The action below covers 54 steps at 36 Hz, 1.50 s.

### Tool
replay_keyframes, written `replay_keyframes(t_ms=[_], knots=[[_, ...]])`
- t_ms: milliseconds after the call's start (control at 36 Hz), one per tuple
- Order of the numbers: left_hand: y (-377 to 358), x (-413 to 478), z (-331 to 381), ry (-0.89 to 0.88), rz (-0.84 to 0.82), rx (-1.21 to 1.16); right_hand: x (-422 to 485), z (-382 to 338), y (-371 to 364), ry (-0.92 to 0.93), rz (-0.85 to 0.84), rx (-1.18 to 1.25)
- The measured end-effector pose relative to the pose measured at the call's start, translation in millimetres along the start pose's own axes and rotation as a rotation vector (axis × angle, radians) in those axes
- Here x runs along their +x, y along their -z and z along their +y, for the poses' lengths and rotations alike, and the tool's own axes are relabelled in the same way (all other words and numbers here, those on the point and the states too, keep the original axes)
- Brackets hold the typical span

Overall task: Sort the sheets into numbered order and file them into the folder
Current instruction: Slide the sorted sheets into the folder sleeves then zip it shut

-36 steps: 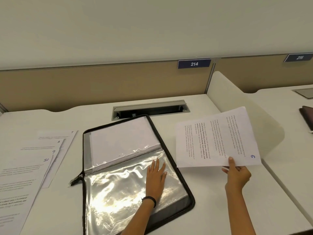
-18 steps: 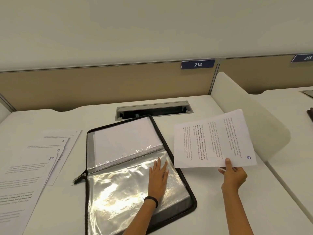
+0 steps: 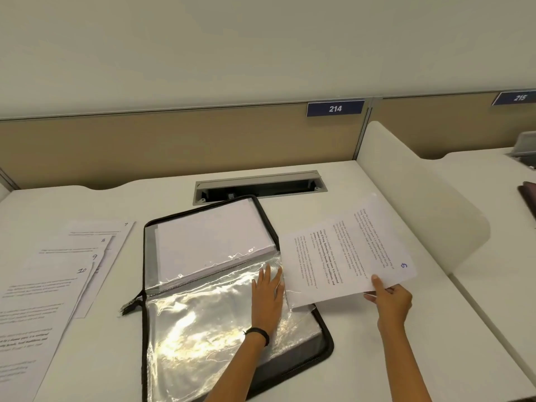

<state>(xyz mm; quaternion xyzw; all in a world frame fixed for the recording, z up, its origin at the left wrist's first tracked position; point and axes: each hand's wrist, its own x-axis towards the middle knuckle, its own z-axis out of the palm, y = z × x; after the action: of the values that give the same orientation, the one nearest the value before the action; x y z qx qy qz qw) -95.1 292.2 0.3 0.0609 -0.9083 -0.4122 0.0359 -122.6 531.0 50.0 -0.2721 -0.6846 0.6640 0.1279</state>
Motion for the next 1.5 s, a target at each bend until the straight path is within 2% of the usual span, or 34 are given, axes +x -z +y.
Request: replay_keyframes(t_ms=[250,389,556,667,722,806,889,1083,1194,1333,1500], knots=[[-4,-3,-5,-0.025,0.009,0.044,9,-1,22,-0.07,-0.087,-0.038],[-9,-5,-12,-0.055,-0.015,0.19,9,5,30,-0.147,-0.187,-0.085],[-13,-5,-14,-0.093,-0.017,0.267,6,14,35,-0.228,-0.222,-0.079],[-15,-5,-16,-0.075,-0.041,0.326,7,23,37,-0.209,-0.174,-0.052],[-15,-4,-15,-0.062,-0.055,0.355,8,26,36,-0.191,-0.089,-0.059],[-14,-4,-13,-0.046,-0.064,0.399,6,23,34,-0.146,0.071,-0.203],[-16,-4,-11,-0.035,-0.066,0.391,4,19,33,-0.054,0.154,-0.374],[2,0,-13,-0.032,-0.034,0.307,2,26,-6,0.141,0.141,-0.701],[1,-2,-10,-0.034,-0.037,0.256,-1,24,-17,0.21,0.083,-0.732],[-1,-1,-7,-0.083,-0.034,0.213,-7,24,-38,0.257,-0.047,-0.625],[6,12,-7,-0.073,-0.024,0.249,-10,10,-75,0.383,-0.323,-0.513]])
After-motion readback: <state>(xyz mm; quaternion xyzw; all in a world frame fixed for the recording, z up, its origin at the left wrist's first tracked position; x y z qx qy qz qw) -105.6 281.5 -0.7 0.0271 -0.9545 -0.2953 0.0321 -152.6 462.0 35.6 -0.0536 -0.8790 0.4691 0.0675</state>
